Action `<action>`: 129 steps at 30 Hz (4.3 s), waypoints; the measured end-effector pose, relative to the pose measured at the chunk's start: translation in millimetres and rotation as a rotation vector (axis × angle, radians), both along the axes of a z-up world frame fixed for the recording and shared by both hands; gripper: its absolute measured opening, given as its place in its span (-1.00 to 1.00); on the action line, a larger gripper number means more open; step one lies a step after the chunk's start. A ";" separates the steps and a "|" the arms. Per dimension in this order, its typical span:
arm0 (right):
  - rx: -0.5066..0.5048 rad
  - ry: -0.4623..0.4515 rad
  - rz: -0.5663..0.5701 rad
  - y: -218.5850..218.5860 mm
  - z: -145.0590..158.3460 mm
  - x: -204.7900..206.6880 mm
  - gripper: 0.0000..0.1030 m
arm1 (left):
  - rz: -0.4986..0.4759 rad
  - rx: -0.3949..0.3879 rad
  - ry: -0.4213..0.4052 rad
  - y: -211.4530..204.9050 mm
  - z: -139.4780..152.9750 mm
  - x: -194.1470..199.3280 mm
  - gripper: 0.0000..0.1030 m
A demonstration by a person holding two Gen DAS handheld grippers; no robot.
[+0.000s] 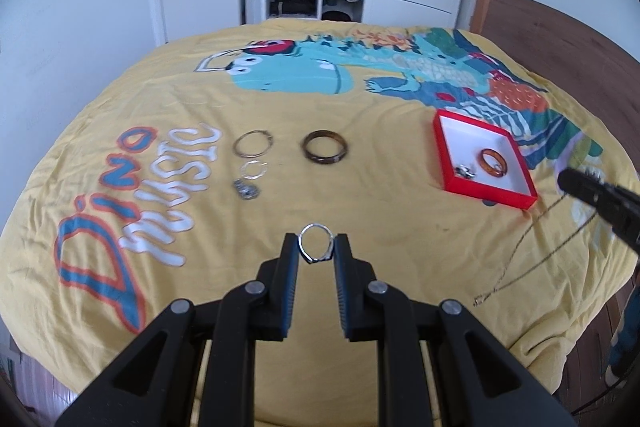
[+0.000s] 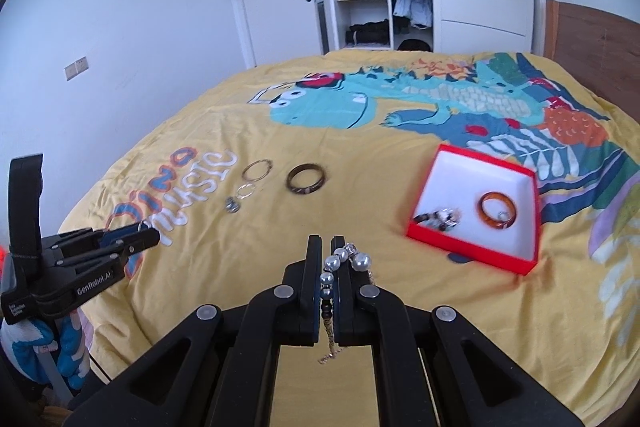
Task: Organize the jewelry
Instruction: 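Carry the silver ring and pearl necklace with both tools over the red box, then open the left tool to drop the ring while the right tool lowers and releases the necklace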
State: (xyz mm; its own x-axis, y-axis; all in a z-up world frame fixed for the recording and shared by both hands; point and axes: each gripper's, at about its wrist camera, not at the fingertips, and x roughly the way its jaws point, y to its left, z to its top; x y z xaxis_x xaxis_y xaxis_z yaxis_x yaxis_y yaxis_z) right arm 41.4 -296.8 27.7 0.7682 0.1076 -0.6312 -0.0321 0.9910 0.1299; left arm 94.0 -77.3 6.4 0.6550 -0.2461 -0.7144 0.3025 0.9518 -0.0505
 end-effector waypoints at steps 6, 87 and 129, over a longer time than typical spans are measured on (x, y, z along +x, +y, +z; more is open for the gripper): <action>-0.015 -0.016 -0.052 -41.2 10.9 12.1 -0.92 | -0.062 0.003 0.006 -42.3 4.4 16.8 -0.68; -0.011 0.051 -0.301 -269.1 -67.7 213.0 -0.92 | -0.303 0.051 0.138 -337.6 -91.0 216.1 -0.68; 0.016 0.228 -0.292 -275.1 -141.5 208.0 -0.21 | -0.317 0.096 0.164 -340.8 -126.1 201.4 -0.31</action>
State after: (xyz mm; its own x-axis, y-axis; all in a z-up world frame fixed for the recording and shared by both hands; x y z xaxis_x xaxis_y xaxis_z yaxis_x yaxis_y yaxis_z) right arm 249.4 -571.9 -113.8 0.6079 -0.0835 -0.7896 0.2830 0.9519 0.1172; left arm 295.5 -418.2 -119.7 0.4320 -0.3455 -0.8330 0.5785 0.8148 -0.0379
